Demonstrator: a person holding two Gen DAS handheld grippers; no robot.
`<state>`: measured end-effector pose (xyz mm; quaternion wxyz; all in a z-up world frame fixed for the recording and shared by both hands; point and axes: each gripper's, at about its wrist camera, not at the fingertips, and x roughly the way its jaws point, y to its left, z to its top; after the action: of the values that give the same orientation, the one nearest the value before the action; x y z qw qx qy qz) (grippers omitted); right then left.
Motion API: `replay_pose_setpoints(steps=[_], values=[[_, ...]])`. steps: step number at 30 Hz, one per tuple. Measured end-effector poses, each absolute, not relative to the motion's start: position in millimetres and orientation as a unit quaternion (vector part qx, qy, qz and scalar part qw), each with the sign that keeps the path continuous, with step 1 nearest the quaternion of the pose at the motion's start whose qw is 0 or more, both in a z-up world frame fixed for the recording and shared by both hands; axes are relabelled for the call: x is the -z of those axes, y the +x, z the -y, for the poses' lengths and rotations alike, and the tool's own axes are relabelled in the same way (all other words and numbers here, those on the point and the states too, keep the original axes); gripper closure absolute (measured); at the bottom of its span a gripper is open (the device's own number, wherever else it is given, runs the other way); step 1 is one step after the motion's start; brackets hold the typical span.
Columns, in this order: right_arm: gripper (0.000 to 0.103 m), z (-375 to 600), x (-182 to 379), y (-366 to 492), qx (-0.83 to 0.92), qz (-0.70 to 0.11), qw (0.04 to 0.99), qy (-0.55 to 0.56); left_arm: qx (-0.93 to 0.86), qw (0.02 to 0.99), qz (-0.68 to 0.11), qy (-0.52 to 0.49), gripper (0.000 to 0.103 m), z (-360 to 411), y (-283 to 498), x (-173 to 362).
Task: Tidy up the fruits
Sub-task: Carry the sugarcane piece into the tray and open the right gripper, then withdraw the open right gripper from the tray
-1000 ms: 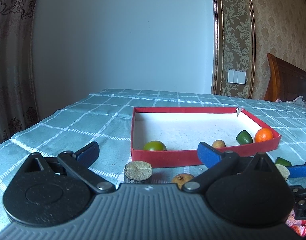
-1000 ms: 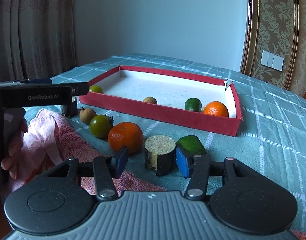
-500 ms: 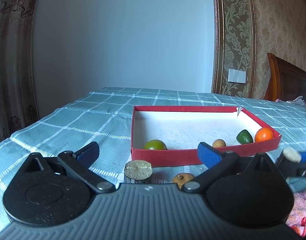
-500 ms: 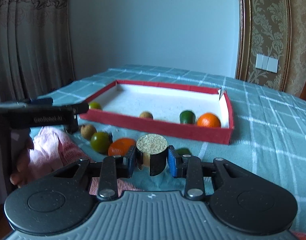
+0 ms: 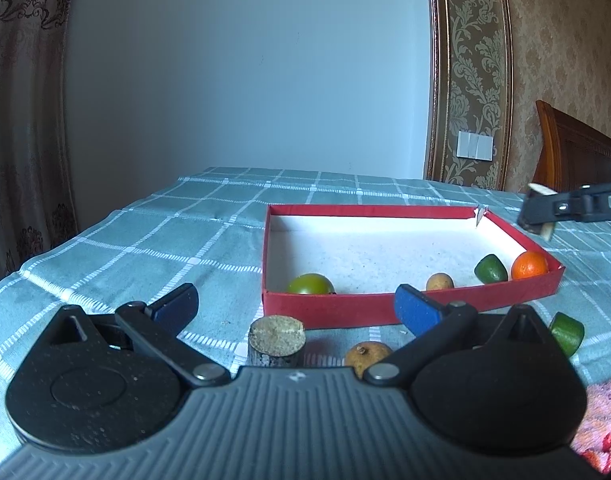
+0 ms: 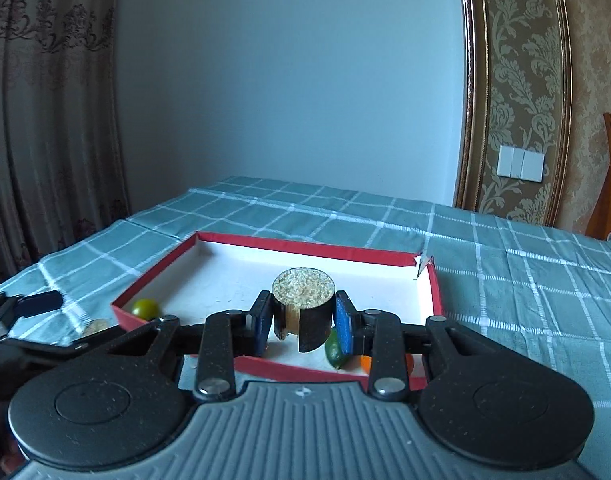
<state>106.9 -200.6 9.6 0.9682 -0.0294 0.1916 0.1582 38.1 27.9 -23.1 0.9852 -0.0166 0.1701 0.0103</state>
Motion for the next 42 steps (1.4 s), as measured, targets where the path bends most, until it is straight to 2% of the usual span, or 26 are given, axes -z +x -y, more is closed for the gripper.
replay_pose_setpoints(steps=[15,24,26,28,30,34,42], values=[[0.068,191.2,21.7,151.5,-0.146,-0.240,0.960,-0.023,-0.006,0.983,-0.182,-0.021,0.000,-29.1,41.9,23.4],[0.067,220.7,13.2,122.1,-0.135,-0.205,0.969,0.015,-0.009,0.982,-0.186,-0.020,0.000,-28.6,43.5,23.7],[0.064,233.2,13.2,107.0,-0.134,-0.195,0.971,0.035,-0.011,0.982,-0.186,-0.020,0.000,-28.2,43.7,23.7],[0.054,246.1,15.1,90.8,-0.128,-0.186,0.972,0.062,-0.012,0.982,-0.185,-0.019,0.000,-28.0,43.5,23.5],[0.048,258.7,18.9,75.0,-0.123,-0.176,0.972,0.091,-0.012,0.983,-0.181,-0.020,0.000,-28.3,42.1,23.5],[0.047,278.4,35.5,49.7,-0.112,-0.165,0.969,0.143,-0.015,0.985,-0.171,-0.019,0.000,-27.5,38.0,23.3],[0.046,303.4,63.2,46.5,-0.089,-0.165,0.955,0.229,-0.033,0.994,-0.098,-0.037,0.002,-34.3,11.0,17.1]])
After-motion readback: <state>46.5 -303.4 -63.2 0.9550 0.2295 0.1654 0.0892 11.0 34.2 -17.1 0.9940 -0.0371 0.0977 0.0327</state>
